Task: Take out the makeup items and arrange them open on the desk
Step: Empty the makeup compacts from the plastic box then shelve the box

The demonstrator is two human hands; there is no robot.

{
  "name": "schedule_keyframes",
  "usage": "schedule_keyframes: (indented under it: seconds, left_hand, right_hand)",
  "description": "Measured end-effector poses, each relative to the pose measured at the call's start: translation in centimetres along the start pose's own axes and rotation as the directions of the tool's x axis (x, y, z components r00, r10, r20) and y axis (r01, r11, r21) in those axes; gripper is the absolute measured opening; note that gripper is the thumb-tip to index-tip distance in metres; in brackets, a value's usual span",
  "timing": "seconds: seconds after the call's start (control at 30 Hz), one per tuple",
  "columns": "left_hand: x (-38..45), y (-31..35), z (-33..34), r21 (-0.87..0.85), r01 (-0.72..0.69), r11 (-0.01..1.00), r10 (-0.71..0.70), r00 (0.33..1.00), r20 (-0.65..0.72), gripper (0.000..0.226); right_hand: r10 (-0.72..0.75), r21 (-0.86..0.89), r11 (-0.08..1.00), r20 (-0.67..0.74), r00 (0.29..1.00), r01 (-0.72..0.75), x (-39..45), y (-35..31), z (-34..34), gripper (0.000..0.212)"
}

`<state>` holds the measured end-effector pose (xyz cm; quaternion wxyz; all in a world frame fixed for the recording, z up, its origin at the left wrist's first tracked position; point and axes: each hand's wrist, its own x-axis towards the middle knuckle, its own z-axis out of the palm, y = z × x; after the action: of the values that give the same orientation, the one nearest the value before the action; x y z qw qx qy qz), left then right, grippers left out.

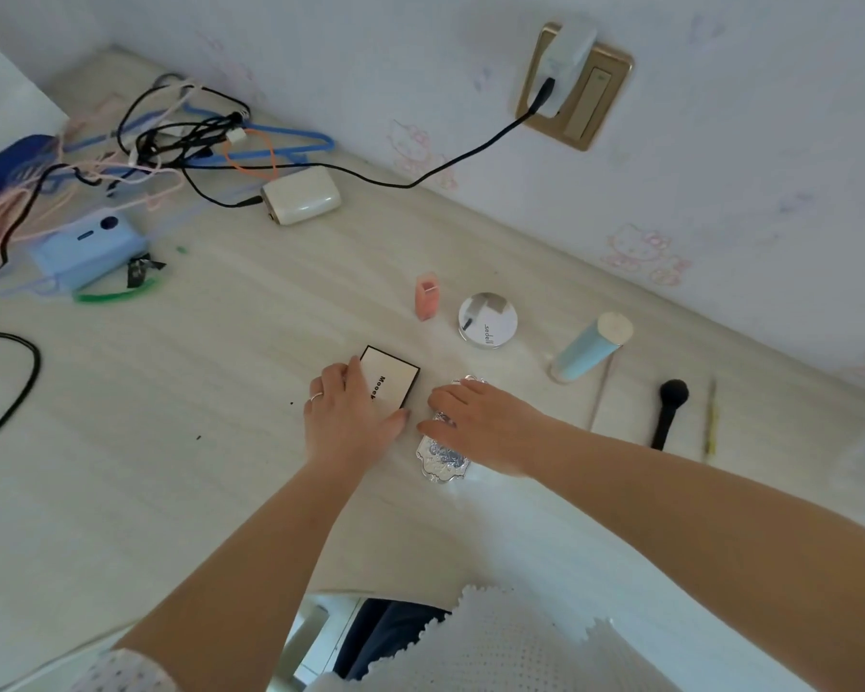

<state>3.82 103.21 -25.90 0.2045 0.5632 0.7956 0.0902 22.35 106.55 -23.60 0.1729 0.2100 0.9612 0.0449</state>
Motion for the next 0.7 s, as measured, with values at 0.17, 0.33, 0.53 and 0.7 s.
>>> schedule_keyframes:
  seconds: [0.17,0.33,0.53,0.7]
  left_hand:
    - [0.1,0.0,0.2,0.003,0.002,1.000,-0.002,1.000,-0.007,0.097]
    - [-0.1,0.0,0.3,0.018,0.000,1.000,0.000,1.000,-0.018,0.101]
    - [-0.6,0.3,-0.6,-0.093,-0.005,0.996,0.003,1.000,-0.014,0.098]
    - [-1.6,2.0,-3.5,-0.367,-0.121,0.922,0.082,0.989,-0.120,0.055]
  right_hand:
    - [0.021,0.051,0.998,0.043,0.999,-0.023,0.1,-0.1,-0.2,0.048]
    - [0.021,0.068,0.997,0.029,0.999,-0.023,0.1,-0.1,-0.4,0.050]
    - [0.050,0.115,0.992,0.052,0.997,-0.055,-0.4,0.1,-1.0,0.061]
    - [0.354,0.408,0.857,-0.025,0.935,-0.314,-3.0,0.9,-4.1,0.069]
